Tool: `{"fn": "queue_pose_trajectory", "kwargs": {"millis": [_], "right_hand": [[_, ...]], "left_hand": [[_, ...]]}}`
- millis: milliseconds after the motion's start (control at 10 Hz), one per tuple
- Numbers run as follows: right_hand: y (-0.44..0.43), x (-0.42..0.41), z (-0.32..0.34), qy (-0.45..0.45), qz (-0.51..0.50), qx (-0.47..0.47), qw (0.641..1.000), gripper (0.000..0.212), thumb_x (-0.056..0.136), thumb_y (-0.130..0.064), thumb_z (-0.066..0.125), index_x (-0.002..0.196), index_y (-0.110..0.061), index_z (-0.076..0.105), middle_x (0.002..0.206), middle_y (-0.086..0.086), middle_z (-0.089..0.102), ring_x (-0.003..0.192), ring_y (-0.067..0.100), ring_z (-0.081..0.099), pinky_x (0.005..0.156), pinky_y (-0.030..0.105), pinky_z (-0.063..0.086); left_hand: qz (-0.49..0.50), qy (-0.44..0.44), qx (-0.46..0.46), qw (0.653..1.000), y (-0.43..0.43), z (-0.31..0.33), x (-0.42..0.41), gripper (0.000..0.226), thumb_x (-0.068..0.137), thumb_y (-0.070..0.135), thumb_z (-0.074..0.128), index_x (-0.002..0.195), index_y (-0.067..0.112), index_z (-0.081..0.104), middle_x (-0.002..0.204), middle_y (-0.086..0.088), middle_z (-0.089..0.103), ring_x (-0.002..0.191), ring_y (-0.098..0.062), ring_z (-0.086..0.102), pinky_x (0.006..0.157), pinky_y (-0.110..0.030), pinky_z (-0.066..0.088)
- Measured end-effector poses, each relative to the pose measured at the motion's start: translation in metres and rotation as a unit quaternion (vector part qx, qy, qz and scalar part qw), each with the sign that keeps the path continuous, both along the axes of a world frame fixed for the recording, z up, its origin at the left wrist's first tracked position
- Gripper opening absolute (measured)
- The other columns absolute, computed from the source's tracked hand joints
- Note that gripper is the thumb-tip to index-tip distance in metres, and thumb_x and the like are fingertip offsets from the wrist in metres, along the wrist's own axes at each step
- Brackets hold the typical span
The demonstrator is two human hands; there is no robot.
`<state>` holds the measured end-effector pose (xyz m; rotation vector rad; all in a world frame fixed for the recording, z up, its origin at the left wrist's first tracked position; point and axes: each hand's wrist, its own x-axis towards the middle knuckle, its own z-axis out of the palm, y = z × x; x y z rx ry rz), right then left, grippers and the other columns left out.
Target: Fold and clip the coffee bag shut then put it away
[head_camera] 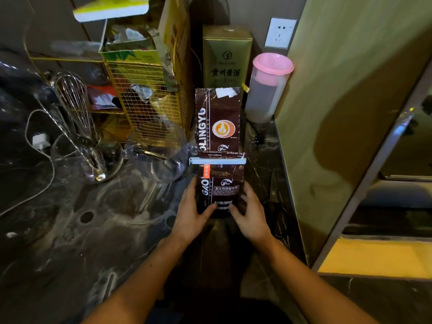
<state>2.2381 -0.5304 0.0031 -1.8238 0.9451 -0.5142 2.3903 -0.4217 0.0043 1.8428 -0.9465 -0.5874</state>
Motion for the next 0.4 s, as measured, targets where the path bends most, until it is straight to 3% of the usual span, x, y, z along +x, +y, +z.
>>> {"fn": "queue_pose_trajectory", "kwargs": {"millis": [100,300,400], "right_hand": [[0.007,-0.010,0.010,0.002,0.003,-0.041,0.999,0.077,0.091,-0.018,0.068,0.153,-0.031,0.023,0.152,-0.005,0.040,0.131,0.008,0.046,0.102,0.016,0.036],[0.021,-0.027,0.027,-0.024,0.017,-0.080,0.996,0.071,0.095,-0.025,0.063,0.147,-0.047,0.019,0.143,-0.019,0.039,0.128,0.000,0.043,0.090,0.004,0.033],[0.023,-0.030,0.037,-0.039,0.015,-0.089,0.995,0.065,0.097,-0.030,0.060,0.149,-0.040,0.023,0.147,-0.014,0.042,0.128,0.002,0.043,0.098,0.012,0.037]], "left_hand": [[-0.011,-0.020,-0.021,1.000,0.011,0.015,-0.008,0.085,0.085,0.036,0.067,0.154,0.023,0.019,0.153,-0.004,0.039,0.141,-0.019,0.037,0.112,-0.051,0.036],[-0.015,-0.082,-0.020,0.996,0.030,0.028,-0.023,0.073,0.092,0.041,0.059,0.152,0.024,0.024,0.152,-0.004,0.039,0.141,-0.016,0.037,0.112,-0.049,0.036],[-0.005,-0.119,-0.012,0.993,0.032,0.037,-0.032,0.071,0.093,0.045,0.056,0.152,0.022,0.024,0.151,-0.004,0.039,0.139,-0.015,0.037,0.113,-0.048,0.036]]}}
